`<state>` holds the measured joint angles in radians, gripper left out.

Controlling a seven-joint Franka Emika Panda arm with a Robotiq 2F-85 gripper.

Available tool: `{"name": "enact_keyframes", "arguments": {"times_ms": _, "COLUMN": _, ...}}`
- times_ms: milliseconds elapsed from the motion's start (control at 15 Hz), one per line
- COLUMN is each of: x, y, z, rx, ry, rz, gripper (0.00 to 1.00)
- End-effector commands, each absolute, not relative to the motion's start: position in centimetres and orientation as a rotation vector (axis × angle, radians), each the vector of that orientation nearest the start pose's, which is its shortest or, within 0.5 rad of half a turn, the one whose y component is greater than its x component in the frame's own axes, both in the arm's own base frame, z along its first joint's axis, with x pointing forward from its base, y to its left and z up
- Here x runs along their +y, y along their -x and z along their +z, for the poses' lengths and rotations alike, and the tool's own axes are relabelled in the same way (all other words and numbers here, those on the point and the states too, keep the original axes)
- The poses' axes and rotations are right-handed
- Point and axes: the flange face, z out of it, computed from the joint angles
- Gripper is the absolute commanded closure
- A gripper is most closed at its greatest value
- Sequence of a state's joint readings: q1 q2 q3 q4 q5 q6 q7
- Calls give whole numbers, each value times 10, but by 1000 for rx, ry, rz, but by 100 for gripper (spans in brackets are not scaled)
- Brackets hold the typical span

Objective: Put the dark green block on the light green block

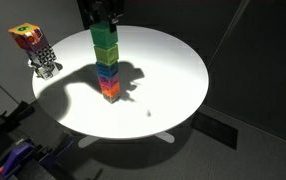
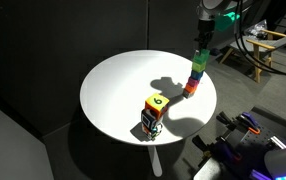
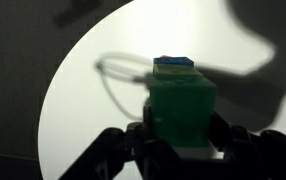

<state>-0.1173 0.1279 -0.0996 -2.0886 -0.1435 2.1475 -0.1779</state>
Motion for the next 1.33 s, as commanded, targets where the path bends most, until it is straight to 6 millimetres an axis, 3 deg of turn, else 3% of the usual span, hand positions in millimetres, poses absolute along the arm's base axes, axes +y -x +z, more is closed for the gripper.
{"name": "enact_keyframes", "arguments": {"times_ms": 0, "x": -123, "y": -548, "z": 364, "rx": -55, "ry": 3276, "rz": 185, "gripper": 71}}
{"name": "enact_keyframes", "arguments": {"times_ms": 1133, "x": -123, "y": -547, "z": 359, "rx": -59, "ry": 3275, "rz": 207, "gripper": 71}}
{"name": "enact_keyframes", "arguments": {"times_ms": 1200, "x": -123, "y": -547, "z": 359, "rx": -61, "ry": 3276, "rz": 209, "gripper": 63}}
{"name": "enact_keyframes", "arguments": {"times_ms": 1267, "x": -123, "y": -547, "z": 359, "rx": -63, "ry": 3277, "rz": 210, "gripper": 43}}
